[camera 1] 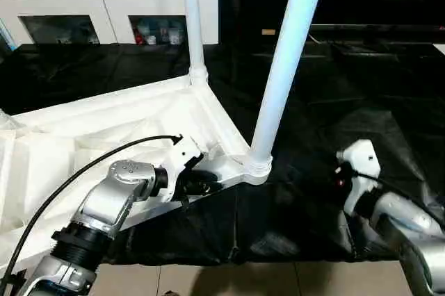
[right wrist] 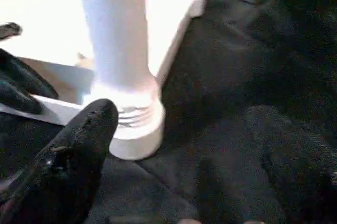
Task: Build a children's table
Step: Rotate leg to tighten
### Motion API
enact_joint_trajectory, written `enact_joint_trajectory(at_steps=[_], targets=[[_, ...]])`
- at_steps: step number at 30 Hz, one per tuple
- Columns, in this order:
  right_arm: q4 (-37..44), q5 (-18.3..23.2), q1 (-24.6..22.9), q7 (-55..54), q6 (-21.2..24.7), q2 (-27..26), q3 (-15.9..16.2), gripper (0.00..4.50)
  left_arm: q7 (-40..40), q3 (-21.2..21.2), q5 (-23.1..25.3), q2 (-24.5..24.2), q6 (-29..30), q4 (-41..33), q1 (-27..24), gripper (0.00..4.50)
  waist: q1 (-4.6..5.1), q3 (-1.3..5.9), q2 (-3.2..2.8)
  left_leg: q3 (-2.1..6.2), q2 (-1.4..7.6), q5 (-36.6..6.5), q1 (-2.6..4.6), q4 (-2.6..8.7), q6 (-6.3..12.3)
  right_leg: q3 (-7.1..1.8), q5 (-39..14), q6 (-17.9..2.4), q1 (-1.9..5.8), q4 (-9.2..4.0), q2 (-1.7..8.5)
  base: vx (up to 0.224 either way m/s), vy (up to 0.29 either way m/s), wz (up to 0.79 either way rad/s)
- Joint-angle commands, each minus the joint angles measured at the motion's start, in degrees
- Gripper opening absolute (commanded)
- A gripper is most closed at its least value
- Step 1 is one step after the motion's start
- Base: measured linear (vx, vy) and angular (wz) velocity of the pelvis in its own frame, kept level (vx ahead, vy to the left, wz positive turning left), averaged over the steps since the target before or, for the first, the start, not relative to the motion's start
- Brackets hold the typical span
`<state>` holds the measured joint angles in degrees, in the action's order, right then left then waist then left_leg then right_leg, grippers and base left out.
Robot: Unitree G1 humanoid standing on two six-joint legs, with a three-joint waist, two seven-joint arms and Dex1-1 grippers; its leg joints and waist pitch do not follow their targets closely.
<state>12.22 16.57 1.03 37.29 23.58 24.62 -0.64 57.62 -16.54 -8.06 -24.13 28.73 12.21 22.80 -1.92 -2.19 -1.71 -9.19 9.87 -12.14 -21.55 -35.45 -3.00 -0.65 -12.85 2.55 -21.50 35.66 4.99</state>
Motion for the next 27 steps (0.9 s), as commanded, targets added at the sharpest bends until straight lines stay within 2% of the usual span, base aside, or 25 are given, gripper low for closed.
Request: enact_joint_trajectory(at_steps=[1,2,4,6,10,11,14,15,16,17,19,21,22,26,27], targets=[[-0.8,0.52,1.0,1.41,-0.56,0.65,1.14,4.5,0.86,-0.7,0.65,-1.0,0.51,-0.84,-0.02,0.58,-0.11,2.64,0.35,0.4,2.02,-10.82,0.68,5.33,1.24,-0.63,-4.92,-14.28,1.49,-4.27,1.72,0.0,0.0,0.0],[-2.53,-0.64,2.59,2.39,-1.66,0.8,2.55,4.5,1.89,-1.87,1.22,-1.72,-0.32,-1.11,-0.22,0.55,-0.08,2.62,0.42,0.39,2.01,-10.53,0.59,5.35,1.24,-0.63,-4.53,-14.3,1.5,-4.26,1.73,0.0,0.0,0.0],[-3.89,-1.35,3.84,3.12,-2.02,0.88,3.57,4.5,2.18,-2.5,1.74,-2.06,-1.06,-1.12,-0.27,0.46,0.08,2.62,0.37,0.39,2.04,-10.81,0.54,5.4,1.08,-0.59,-4.83,-14.4,1.51,-4.23,1.76,0.0,0.0,0.0],[-5.03,-1.91,4.86,3.82,-2.4,0.98,4.29,4.5,2.07,-2.44,1.89,-1.96,-1.71,-0.94,-0.21,0.21,0.0,2.73,0.38,0.23,2.02,-9.6,0.64,5.18,1.46,-0.63,-2.93,-14.81,1.47,-4.11,1.7,0.0,0.0,0.0],[-8.22,-3.83,7.37,6.22,-4.2,1.69,6.75,4.5,2.55,-2.2,2.5,-1.62,-7.17,1.28,0.48,0.05,-0.12,2.86,0.68,0.01,2.0,-7.74,0.57,4.9,2.45,-0.56,-0.48,-15.34,1.5,-3.95,1.69,0.0,0.0,0.0],[-9.18,-4.54,7.99,7.01,-4.96,1.94,7.63,4.5,3.25,-2.32,2.51,-1.76,-8.75,2.14,0.81,0.05,-0.17,2.88,0.94,-0.06,1.97,-7.79,0.57,4.84,2.75,-0.57,-0.58,-15.41,1.49,-3.98,1.71,0.0,0.0,0.0],[-13.44,-7.12,10.69,8.91,-7.63,2.0,11.0,4.5,8.19,-1.15,-0.36,-1.36,-14.45,4.99,1.29,0.05,-0.29,2.6,1.16,-0.22,2.04,-9.97,0.49,5.08,2.41,-0.48,-6.14,-15.09,1.13,-4.27,1.9,0.0,0.0,0.0],[-13.44,-7.12,10.69,8.91,-7.63,2.0,11.0,4.5,8.19,-1.15,-0.36,-1.36,-14.45,4.99,1.29,0.05,-0.4,2.7,0.96,-0.29,2.19,-10.36,0.74,5.1,2.0,-0.58,-6.73,-14.9,1.02,-4.27,1.96,0.0,0.0,0.0],[-14.25,-7.79,11.25,9.03,-8.23,1.98,11.63,4.5,9.1,-0.72,-1.18,-1.17,-14.84,5.38,1.37,0.05,-0.5,2.71,0.95,-0.29,2.3,-10.26,0.83,5.11,2.01,-0.6,-6.35,-14.87,0.92,-4.23,1.96,0.0,0.0,0.0],[-16.92,-8.38,13.1,9.53,-9.62,1.25,12.36,4.5,11.44,-0.8,-1.61,-1.35,-16.27,7.15,2.1,0.05,-0.59,2.71,1.28,-0.33,2.26,-9.77,0.65,5.13,2.21,-0.54,-5.81,-14.92,0.99,-4.1,1.96,0.0,0.0,0.0],[-19.55,-8.54,14.97,10.57,-10.85,0.47,12.93,4.5,13.52,-1.48,-1.0,-1.74,-18.31,9.6,2.96,0.05,-0.6,2.76,1.09,-0.36,2.16,-9.66,0.67,5.16,2.19,-0.48,-5.7,-14.99,0.85,-4.07,1.95,0.0,0.0,0.0],[-22.03,-8.59,16.73,11.73,-11.93,-0.11,13.53,4.5,15.02,-2.26,0.11,-2.05,-20.63,12.57,4.04,0.05,-0.75,2.77,1.26,-0.5,2.18,-9.21,0.69,5.05,2.55,-0.55,-4.78,-15.08,0.85,-3.98,2.02,0.0,0.0,0.0],[-22.49,-8.57,17.05,11.95,-12.12,-0.21,13.63,4.22,15.24,-2.44,0.39,-2.12,-21.13,13.15,4.28,0.0,-0.9,2.81,1.36,-0.47,2.17,-8.83,0.67,5.01,2.71,-0.54,-4.44,-15.04,0.93,-3.94,2.04,0.0,0.0,0.0],[-25.04,-8.36,18.75,13.71,-13.34,-0.9,14.32,4.1,16.85,-3.19,2.06,-2.47,-22.97,16.57,5.89,0.0,-1.33,3.01,1.31,-0.55,2.25,-6.2,0.61,4.82,3.54,-0.43,-0.02,-15.75,1.05,-3.42,2.07,0.0,0.0,0.0],[-26.37,-8.39,19.47,14.52,-13.97,-1.22,14.66,3.81,17.67,-3.45,2.52,-2.54,-23.28,17.7,6.41,0.0,-1.44,3.01,1.25,-0.58,2.29,-6.43,0.74,4.85,3.49,-0.39,0.01,-15.98,1.0,-3.4,2.06,0.0,0.0,0.0]])
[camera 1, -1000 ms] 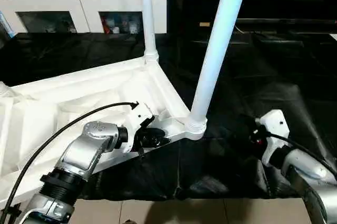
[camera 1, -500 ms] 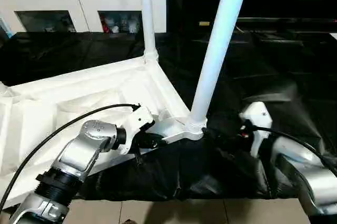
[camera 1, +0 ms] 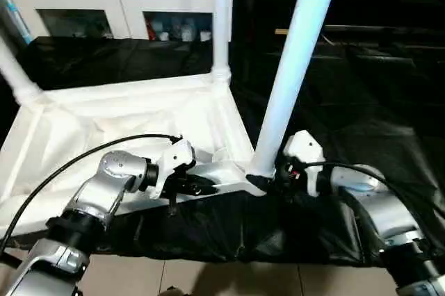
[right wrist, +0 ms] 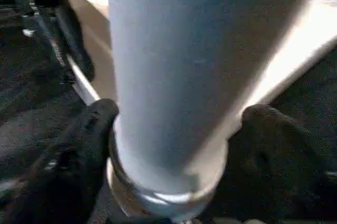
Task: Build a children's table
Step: Rotate leg to tighten
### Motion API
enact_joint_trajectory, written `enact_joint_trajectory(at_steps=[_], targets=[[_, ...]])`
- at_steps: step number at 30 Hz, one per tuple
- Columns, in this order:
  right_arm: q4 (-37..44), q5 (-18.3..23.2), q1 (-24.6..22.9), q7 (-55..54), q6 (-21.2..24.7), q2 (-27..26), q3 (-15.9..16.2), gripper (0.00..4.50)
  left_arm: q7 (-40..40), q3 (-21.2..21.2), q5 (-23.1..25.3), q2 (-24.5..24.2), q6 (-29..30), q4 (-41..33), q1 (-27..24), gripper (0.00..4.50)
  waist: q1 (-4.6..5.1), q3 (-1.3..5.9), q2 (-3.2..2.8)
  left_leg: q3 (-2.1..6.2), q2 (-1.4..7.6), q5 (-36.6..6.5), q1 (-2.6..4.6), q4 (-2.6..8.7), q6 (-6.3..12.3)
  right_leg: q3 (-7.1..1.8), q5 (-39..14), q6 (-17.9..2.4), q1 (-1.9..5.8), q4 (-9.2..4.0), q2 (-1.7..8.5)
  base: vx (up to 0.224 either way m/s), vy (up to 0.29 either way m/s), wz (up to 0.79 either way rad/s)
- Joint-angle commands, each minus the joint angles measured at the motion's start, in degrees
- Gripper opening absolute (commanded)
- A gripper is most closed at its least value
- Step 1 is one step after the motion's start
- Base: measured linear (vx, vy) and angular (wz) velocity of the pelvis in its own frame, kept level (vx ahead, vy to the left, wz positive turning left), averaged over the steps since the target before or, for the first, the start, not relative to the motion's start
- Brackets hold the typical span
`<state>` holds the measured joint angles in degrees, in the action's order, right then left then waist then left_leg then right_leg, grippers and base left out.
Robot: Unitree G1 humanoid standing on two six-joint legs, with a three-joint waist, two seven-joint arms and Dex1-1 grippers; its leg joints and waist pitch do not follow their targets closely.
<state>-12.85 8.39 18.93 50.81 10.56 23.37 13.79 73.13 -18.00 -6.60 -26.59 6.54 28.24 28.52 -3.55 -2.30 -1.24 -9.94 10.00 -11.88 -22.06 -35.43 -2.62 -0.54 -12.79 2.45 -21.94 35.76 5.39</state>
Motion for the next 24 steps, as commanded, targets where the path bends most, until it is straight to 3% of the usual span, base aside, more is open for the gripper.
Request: enact_joint_trajectory(at_steps=[1,11,16,21,24], targets=[[-2.23,-0.47,2.04,1.45,-1.51,-0.16,0.6,3.81,2.61,-2.17,1.33,-0.11,-1.37,2.32,0.98,0.0,0.28,3.14,0.69,0.18,2.11,-6.97,1.23,4.82,3.12,-0.49,-0.19,-16.07,1.44,-3.51,1.67,0.0,0.0,0.0],[-8.4,-0.95,5.33,4.85,-4.13,-1.78,1.91,2.85,5.29,-2.78,3.06,0.28,-4.86,9.16,4.12,0.0,0.3,2.9,0.96,0.24,2.38,-10.44,1.23,5.3,1.57,-0.55,-3.67,-16.23,1.43,-3.81,1.93,0.0,0.0,0.0],[-10.11,-0.58,5.52,5.11,-4.74,-2.72,1.74,2.74,5.2,-2.48,3.45,1.25,-5.14,11.92,5.46,0.0,0.3,2.91,0.96,0.18,2.38,-10.86,1.31,5.34,1.43,-0.58,-3.78,-16.4,1.38,-3.86,1.9,0.0,0.0,0.0],[-11.2,-1.03,4.62,-2.75,-4.53,-6.04,-0.5,2.72,0.46,-2.25,4.39,3.79,-2.75,14.14,7.1,0.0,0.38,2.64,1.05,0.34,2.5,-14.14,1.36,5.82,-0.08,-0.68,-9.41,-15.47,1.16,-4.38,2.13,0.0,0.0,0.0],[-14.03,-3.19,3.78,-18.67,-3.82,-12.57,-3.93,2.72,-7.53,-1.82,5.62,8.65,-0.09,16.55,9.26,0.0,0.59,2.48,1.13,0.45,2.41,-16.02,1.46,6.19,-2.12,-0.86,-13.88,-14.06,0.52,-4.82,2.26,0.0,0.0,0.0]])
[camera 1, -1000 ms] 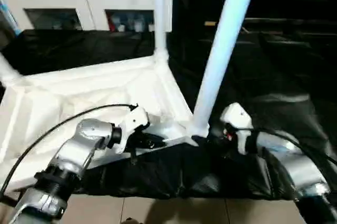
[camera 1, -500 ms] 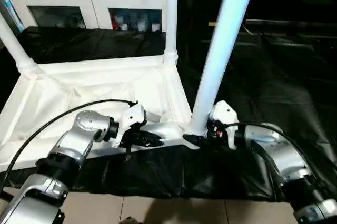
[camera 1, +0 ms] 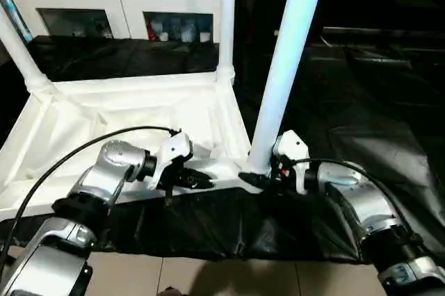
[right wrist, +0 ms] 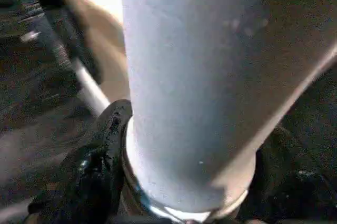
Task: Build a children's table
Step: Rotate leg to tighten
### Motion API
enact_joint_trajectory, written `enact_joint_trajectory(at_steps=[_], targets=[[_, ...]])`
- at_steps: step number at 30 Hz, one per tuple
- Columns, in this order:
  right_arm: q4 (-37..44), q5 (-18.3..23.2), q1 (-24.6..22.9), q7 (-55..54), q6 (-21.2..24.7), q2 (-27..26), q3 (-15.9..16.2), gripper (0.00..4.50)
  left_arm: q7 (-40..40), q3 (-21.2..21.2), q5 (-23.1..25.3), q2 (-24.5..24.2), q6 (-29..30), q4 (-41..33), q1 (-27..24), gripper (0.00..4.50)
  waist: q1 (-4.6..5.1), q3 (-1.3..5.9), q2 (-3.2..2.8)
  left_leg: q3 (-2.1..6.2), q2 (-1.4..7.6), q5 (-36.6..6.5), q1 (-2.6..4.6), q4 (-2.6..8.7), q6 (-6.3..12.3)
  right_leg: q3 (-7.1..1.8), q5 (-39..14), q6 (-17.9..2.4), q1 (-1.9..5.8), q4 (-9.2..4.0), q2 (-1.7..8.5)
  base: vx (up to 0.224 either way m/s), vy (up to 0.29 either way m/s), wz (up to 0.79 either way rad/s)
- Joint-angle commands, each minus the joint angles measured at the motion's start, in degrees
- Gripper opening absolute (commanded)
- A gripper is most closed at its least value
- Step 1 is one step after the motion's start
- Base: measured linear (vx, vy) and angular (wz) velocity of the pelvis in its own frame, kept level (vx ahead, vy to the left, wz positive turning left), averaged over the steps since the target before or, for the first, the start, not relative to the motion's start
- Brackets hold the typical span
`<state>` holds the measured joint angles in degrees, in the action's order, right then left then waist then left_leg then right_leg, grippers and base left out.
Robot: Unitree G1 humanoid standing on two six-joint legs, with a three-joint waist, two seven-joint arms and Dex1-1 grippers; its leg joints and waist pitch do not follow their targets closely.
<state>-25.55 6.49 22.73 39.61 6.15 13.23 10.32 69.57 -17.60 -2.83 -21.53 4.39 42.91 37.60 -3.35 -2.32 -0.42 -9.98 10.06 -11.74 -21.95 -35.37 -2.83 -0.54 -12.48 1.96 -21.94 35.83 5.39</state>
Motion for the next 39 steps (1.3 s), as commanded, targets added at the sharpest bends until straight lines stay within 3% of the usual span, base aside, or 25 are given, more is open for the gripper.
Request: enact_joint_trajectory(at_steps=[1,2,5,6,8,9,10,12,18,19,20,24,27,28,30,35,39], targets=[[-1.92,-1.72,-0.17,-10.8,0.78,-3.91,-1.05,2.72,-6.06,-2.06,2.18,5.0,2.46,2.69,0.77,0.0,0.38,2.44,0.39,0.53,2.33,-16.87,1.43,6.24,-2.39,-0.77,-15.55,-13.04,0.56,-5.07,2.2,0.0,0.0,0.0],[-3.03,-2.46,-0.07,-14.47,0.94,-5.82,-1.43,2.72,-7.84,-2.24,2.88,6.55,2.36,3.61,1.37,0.0,0.31,2.47,0.2,0.63,2.41,-17.85,1.69,6.31,-2.89,-0.87,-16.53,-12.38,0.33,-5.24,2.24,0.0,0.0,0.0],[-6.24,-3.76,0.99,-21.61,0.04,-10.58,-1.59,2.72,-12.66,-2.29,3.91,10.27,2.59,5.12,2.35,0.0,0.53,2.5,0.17,0.72,2.27,-18.88,1.58,6.52,-3.47,-0.89,-16.66,-11.11,0.25,-5.47,2.09,0.0,0.0,0.0],[-6.79,-3.77,1.22,-22.25,-0.32,-11.47,-1.46,2.72,-13.3,-2.36,4.06,10.87,2.57,5.23,2.41,0.0,0.52,2.52,-0.2,0.71,2.25,-19.35,1.71,6.52,-3.48,-0.93,-16.18,-11.02,0.09,-5.57,2.11,0.0,0.0,0.0],[-7.81,-4.08,1.71,-23.42,-1.65,-13.26,-1.06,2.72,-14.21,-2.41,4.36,11.98,2.53,5.42,2.49,0.0,0.49,2.68,0.11,0.68,2.15,-18.76,1.63,6.65,-2.96,-0.85,-15.19,-10.48,0.5,-5.72,2.06,0.0,0.0,0.0],[-7.84,-3.84,1.88,-23.25,-2.76,-13.9,-1.18,2.72,-14.09,-2.13,4.04,12.27,2.71,5.26,2.33,0.0,0.39,2.79,-0.38,0.66,2.17,-17.69,1.67,6.65,-2.59,-0.95,-13.31,-10.49,0.47,-5.69,2.1,0.0,0.0,0.0],[-7.87,-3.73,1.97,-23.13,-3.4,-14.3,-1.3,3.28,-14.03,-1.96,3.86,12.45,2.81,5.17,2.25,0.0,0.49,2.76,-0.22,0.58,2.16,-17.44,1.6,6.65,-2.4,-0.94,-12.52,-10.48,0.47,-5.77,1.98,0.0,0.0,0.0],[-7.37,-3.08,2.03,-21.47,-4.91,-14.43,-1.85,3.44,-13.12,-1.94,3.77,12.2,2.21,4.73,1.72,0.0,0.37,2.99,0.1,0.6,2.16,-15.29,1.3,6.6,-1.66,-0.79,-9.06,-10.81,0.95,-5.37,1.92,0.0,0.0,0.0],[-5.67,-2.48,1.49,-15.6,-6.04,-11.23,-1.91,3.92,-9.43,-1.59,3.75,10.35,-1.56,4.67,0.72,0.0,0.34,3.05,0.13,0.52,2.28,-14.02,1.12,6.53,-0.25,-0.73,-8.01,-11.44,1.18,-5.3,1.98,0.0,0.0,0.0],[-4.73,-1.59,1.29,-10.78,-6.22,-8.41,-1.75,3.92,-5.96,-1.75,3.58,8.61,-4.12,4.54,0.13,0.0,0.37,3.06,0.35,0.59,2.25,-13.46,0.9,6.45,0.54,-0.62,-7.19,-11.53,1.56,-5.26,1.91,0.0,0.0,0.0],[-3.78,-0.91,1.18,-4.06,-6.56,-4.75,-0.77,3.92,-2.31,-1.61,2.87,6.77,-5.19,4.47,-0.33,0.0,0.34,3.16,0.17,0.52,2.3,-12.91,0.99,6.33,0.88,-0.65,-6.09,-11.78,1.51,-5.15,1.96,0.0,0.0,0.0],[-3.1,-0.01,0.96,5.13,-6.73,-0.7,1.13,3.92,2.86,-1.1,1.74,5.09,-6.41,4.06,-0.64,0.0,0.24,3.36,0.22,0.16,2.35,-8.3,1.03,5.62,3.65,-0.48,2.71,-14.6,1.67,-4.31,1.85,0.0,0.0,0.0],[-1.91,1.11,0.61,12.35,-5.5,2.07,1.95,3.92,6.41,-0.66,0.73,4.04,-5.79,3.38,-0.51,0.0,-0.04,3.29,0.34,0.06,2.5,-7.64,0.94,5.57,4.6,-0.3,3.16,-15.88,1.95,-4.13,1.9,0.0,0.0,0.0],[-1.1,1.74,0.45,17.11,-4.3,3.76,2.74,3.92,9.28,-1.08,0.67,3.19,-6.34,3.5,-0.32,0.0,-0.12,3.24,0.64,-0.03,2.64,-7.64,0.97,5.56,4.92,-0.17,2.99,-16.29,2.0,-4.1,1.78,0.0,0.0,0.0],[-0.81,2.01,0.4,18.65,-3.84,4.33,3.09,3.58,10.32,-1.19,0.55,2.92,-6.41,3.5,-0.28,0.0,-0.25,3.24,0.4,-0.1,2.75,-7.57,1.04,5.53,5.29,-0.18,3.07,-16.59,1.82,-3.95,1.84,0.0,0.0,0.0],[-0.66,2.42,1.43,27.09,-2.44,7.75,5.75,3.28,15.75,-1.8,0.91,1.42,-7.56,4.17,0.47,0.0,-0.59,3.21,0.61,-0.4,2.95,-7.95,1.18,5.48,5.38,-0.16,1.89,-17.39,1.65,-3.96,2.06,0.0,0.0,0.0],[-1.07,2.6,2.25,29.14,-1.81,8.16,5.92,2.99,17.1,-2.13,1.76,0.76,-8.18,4.91,1.09,0.0,-0.73,3.19,0.64,-0.77,3.14,-8.05,1.37,5.47,4.94,-0.13,1.2,-17.4,1.45,-3.92,2.09,0.0,0.0,0.0]])
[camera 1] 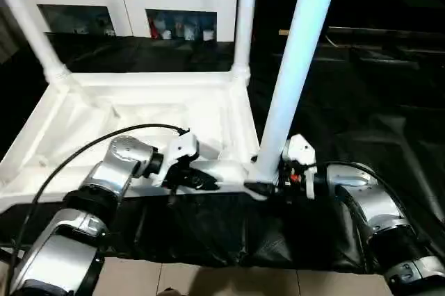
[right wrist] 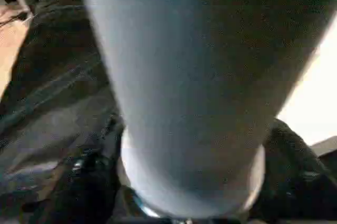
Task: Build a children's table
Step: Rotate leg to tighten
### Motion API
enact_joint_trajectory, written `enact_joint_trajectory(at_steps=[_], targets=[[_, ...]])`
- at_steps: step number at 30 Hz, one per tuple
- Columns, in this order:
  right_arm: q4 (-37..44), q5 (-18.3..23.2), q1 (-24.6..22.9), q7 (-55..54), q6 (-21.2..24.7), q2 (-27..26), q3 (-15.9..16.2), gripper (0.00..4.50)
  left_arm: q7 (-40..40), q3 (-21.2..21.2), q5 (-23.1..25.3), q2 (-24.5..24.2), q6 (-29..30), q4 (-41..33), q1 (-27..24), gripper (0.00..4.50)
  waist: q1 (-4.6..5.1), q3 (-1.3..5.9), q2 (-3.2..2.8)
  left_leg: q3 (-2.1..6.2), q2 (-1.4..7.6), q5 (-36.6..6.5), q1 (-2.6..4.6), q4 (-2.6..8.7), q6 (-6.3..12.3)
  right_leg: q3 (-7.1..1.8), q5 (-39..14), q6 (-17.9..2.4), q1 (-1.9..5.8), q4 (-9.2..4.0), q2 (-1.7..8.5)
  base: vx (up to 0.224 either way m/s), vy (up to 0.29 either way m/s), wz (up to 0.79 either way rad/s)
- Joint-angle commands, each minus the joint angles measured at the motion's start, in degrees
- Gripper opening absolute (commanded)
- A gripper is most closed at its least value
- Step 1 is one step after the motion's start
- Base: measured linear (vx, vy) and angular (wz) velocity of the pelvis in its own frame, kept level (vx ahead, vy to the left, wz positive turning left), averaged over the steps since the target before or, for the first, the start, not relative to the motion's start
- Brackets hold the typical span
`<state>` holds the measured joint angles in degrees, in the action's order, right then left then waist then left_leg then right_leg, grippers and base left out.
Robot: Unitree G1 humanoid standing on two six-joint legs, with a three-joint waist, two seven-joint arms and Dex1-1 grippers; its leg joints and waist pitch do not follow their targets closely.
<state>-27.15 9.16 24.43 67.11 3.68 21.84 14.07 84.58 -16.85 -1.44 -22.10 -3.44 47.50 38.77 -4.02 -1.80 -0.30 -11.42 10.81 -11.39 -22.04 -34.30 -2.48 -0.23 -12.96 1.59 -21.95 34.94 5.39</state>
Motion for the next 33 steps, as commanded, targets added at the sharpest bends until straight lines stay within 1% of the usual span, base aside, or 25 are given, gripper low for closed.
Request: enact_joint_trajectory(at_steps=[1,4,6,7,9,11,12,13,14,15,16,17,18,19,21,22,23,24,25,26,27,28,30,32,33], targets=[[0.49,-0.08,0.77,2.47,1.04,-0.29,2.3,2.99,2.36,-2.92,0.56,1.18,-0.4,0.62,0.14,0.0,-0.12,2.67,0.46,0.5,2.48,-8.64,1.53,4.38,4.29,-0.44,1.39,-17.1,1.39,-3.06,2.13,0.0,0.0,0.0],[0.43,-0.06,1.03,4.06,1.76,0.0,2.75,2.78,3.14,-2.66,1.03,0.99,-0.75,1.58,0.85,0.0,-0.38,2.72,0.5,0.37,2.51,-8.16,1.57,4.33,3.78,-0.41,1.91,-16.97,1.45,-2.96,2.13,0.0,0.0,0.0],[0.43,0.27,0.95,3.91,2.03,-0.33,2.53,2.77,3.25,-2.38,1.02,1.04,-0.75,1.87,1.03,0.0,-0.52,2.72,0.49,0.33,2.48,-7.72,1.55,4.29,3.66,-0.37,2.57,-16.92,1.47,-2.91,2.14,0.0,0.0,0.0],[0.61,0.68,0.76,3.66,2.38,-0.68,2.23,2.77,3.12,-2.18,0.97,1.11,-0.75,1.98,1.05,0.0,-0.6,2.74,0.3,0.39,2.5,-7.48,1.54,4.31,3.54,-0.34,2.93,-16.91,1.49,-2.83,2.15,0.0,0.0,0.0],[1.85,1.36,-0.59,-0.13,2.82,-2.51,0.62,2.74,0.35,-1.31,1.15,2.01,-0.27,2.16,0.95,0.0,-0.76,2.64,0.37,0.36,2.56,-8.28,1.65,4.43,3.2,-0.33,2.06,-16.78,1.37,-2.99,2.15,0.0,0.0,0.0],[1.78,1.11,-0.84,-2.03,2.59,-3.16,0.1,2.74,-0.89,-1.07,1.25,2.36,0.07,2.2,0.96,0.0,-0.78,2.57,0.42,0.37,2.57,-9.3,1.7,4.55,2.61,-0.36,0.59,-16.45,1.33,-3.13,2.17,0.0,0.0,0.0],[0.91,-0.25,-0.8,-6.09,2.16,-4.15,-0.56,2.74,-2.51,-0.82,1.39,2.85,0.55,2.24,1.0,0.0,-0.81,2.56,0.4,0.42,2.6,-9.62,1.69,4.63,2.31,-0.39,0.01,-16.27,1.34,-3.18,2.22,0.0,0.0,0.0],[-0.86,-2.63,-0.67,-14.13,1.74,-6.27,-2.01,2.74,-6.77,-0.16,1.76,4.19,1.69,2.55,1.27,0.0,-0.39,2.34,0.37,0.49,2.53,-11.93,1.71,5.02,0.59,-0.59,-3.8,-15.51,0.95,-3.58,2.34,0.0,0.0,0.0],[-1.56,-3.47,-0.64,-17.5,1.7,-7.23,-2.69,2.73,-8.97,0.19,1.97,4.89,2.23,2.76,1.44,0.0,-0.26,2.27,0.34,0.59,2.43,-13.28,1.82,5.18,-0.12,-0.57,-6.01,-15.22,0.86,-3.82,2.39,0.0,0.0,0.0],[-2.59,-4.7,-0.44,-22.64,1.52,-8.53,-3.64,2.73,-11.68,0.52,2.17,5.92,3.24,2.64,1.53,0.0,-0.11,2.21,0.4,0.79,2.43,-14.63,1.83,5.46,-1.47,-0.63,-9.25,-14.18,0.91,-4.13,2.49,0.0,0.0,0.0],[-3.55,-5.21,-0.25,-27.6,1.78,-10.2,-4.93,2.72,-13.88,0.91,2.08,7.19,4.22,2.35,1.53,0.0,0.03,2.2,0.28,0.83,2.47,-15.09,1.9,5.54,-2.03,-0.67,-10.12,-13.86,0.82,-4.22,2.5,0.0,0.0,0.0],[-4.51,-5.43,0.03,-32.5,2.54,-11.95,-6.28,2.72,-15.68,0.98,2.11,8.48,5.29,1.84,1.43,0.0,0.46,2.11,0.42,1.03,2.4,-16.65,1.87,5.82,-3.14,-0.74,-12.92,-12.62,0.71,-4.49,2.49,0.0,0.0,0.0],[-5.35,-5.76,0.28,-37.29,3.16,-13.64,-7.57,2.72,-17.93,1.08,2.39,9.78,5.99,1.54,1.44,0.0,0.46,2.11,0.42,1.03,2.4,-16.65,1.87,5.82,-3.14,-0.74,-12.92,-12.62,0.71,-4.49,2.49,0.0,0.0,0.0],[-6.3,-5.9,0.53,-42.84,4.0,-16.02,-9.07,2.72,-20.88,1.13,2.81,11.66,7.0,1.15,1.49,0.0,0.98,2.03,0.37,1.09,2.29,-17.16,1.84,6.01,-3.63,-0.81,-13.91,-11.77,0.49,-4.7,2.38,0.0,0.0,0.0],[-6.38,-6.0,0.47,-44.01,4.08,-16.99,-9.07,2.72,-21.97,1.19,2.84,12.6,7.46,1.02,1.54,0.0,1.02,2.21,0.53,1.15,2.2,-16.98,1.82,5.86,-3.28,-0.77,-14.03,-11.21,0.68,-4.77,2.37,0.0,0.0,0.0],[-6.39,-6.53,0.44,-45.1,3.91,-17.54,-8.82,2.72,-22.94,1.3,2.87,13.24,7.83,1.0,1.61,0.0,0.9,2.25,0.3,1.01,2.21,-15.71,1.81,5.75,-2.69,-0.87,-11.84,-10.98,0.66,-4.8,2.28,0.0,0.0,0.0],[-6.36,-7.21,0.39,-46.37,3.38,-18.34,-8.48,2.72,-24.2,1.42,2.95,14.1,8.23,1.02,1.71,0.0,0.8,2.33,0.39,0.97,2.09,-14.23,1.64,5.64,-1.98,-0.84,-9.26,-10.97,0.87,-4.65,2.15,0.0,0.0,0.0],[-6.25,-7.41,0.29,-46.59,2.18,-19.3,-8.2,3.28,-25.03,1.39,3.08,14.89,8.3,1.11,1.8,0.0,0.77,2.38,0.28,0.92,2.07,-13.46,1.57,5.58,-1.78,-0.83,-7.93,-11.0,0.91,-4.51,2.1,0.0,0.0,0.0],[-6.11,-7.67,0.19,-47.4,1.05,-20.29,-8.2,3.28,-26.04,1.54,3.16,15.65,8.45,1.18,1.87,0.0,0.66,2.46,0.19,0.88,1.96,-12.16,1.56,5.45,-1.3,-0.75,-5.8,-11.09,1.04,-4.4,2.05,0.0,0.0,0.0],[-5.69,-7.15,0.12,-46.93,-0.33,-20.92,-8.64,3.44,-26.23,1.41,3.47,16.12,8.31,0.98,1.7,0.0,0.55,2.53,0.03,0.77,1.94,-11.3,1.59,5.28,-0.77,-0.74,-4.09,-11.39,1.06,-4.32,2.04,0.0,0.0,0.0],[-5.62,-7.0,0.13,-46.84,-0.37,-20.92,-8.75,3.44,-26.22,1.38,3.54,16.1,8.37,0.8,1.6,0.0,0.5,2.5,0.09,0.76,1.95,-11.34,1.56,5.31,-0.53,-0.71,-3.93,-11.45,1.12,-4.36,2.06,0.0,0.0,0.0],[-5.43,-6.78,0.19,-46.22,-0.57,-20.63,-8.89,3.51,-25.9,1.26,3.76,15.84,8.24,0.25,1.25,0.0,0.47,2.5,-0.06,0.82,1.97,-11.39,1.51,5.35,-0.41,-0.68,-3.91,-11.48,1.2,-4.31,2.07,0.0,0.0,0.0],[-5.41,-6.83,0.25,-46.01,-0.65,-20.45,-8.9,3.86,-25.78,1.22,3.86,15.72,8.14,0.05,1.13,0.0,0.44,2.5,-0.16,0.84,2.02,-11.4,1.52,5.4,-0.2,-0.59,-3.73,-11.56,1.23,-4.3,2.03,0.0,0.0,0.0],[-4.83,-7.19,0.28,-42.46,-1.62,-17.45,-7.86,3.91,-22.33,1.04,3.34,13.95,6.71,-0.92,0.31,0.0,0.43,2.54,-0.11,0.83,2.06,-11.78,1.51,5.34,0.06,-0.53,-3.62,-11.76,1.32,-4.3,2.02,0.0,0.0,0.0],[-4.11,-6.18,0.01,-39.19,-1.51,-16.08,-7.73,3.91,-20.63,0.86,3.24,12.88,6.12,-1.2,0.01,0.0,0.38,2.58,-0.12,0.85,2.06,-11.33,1.47,5.3,0.27,-0.48,-3.07,-11.86,1.43,-4.23,2.04,0.0,0.0,0.0]])
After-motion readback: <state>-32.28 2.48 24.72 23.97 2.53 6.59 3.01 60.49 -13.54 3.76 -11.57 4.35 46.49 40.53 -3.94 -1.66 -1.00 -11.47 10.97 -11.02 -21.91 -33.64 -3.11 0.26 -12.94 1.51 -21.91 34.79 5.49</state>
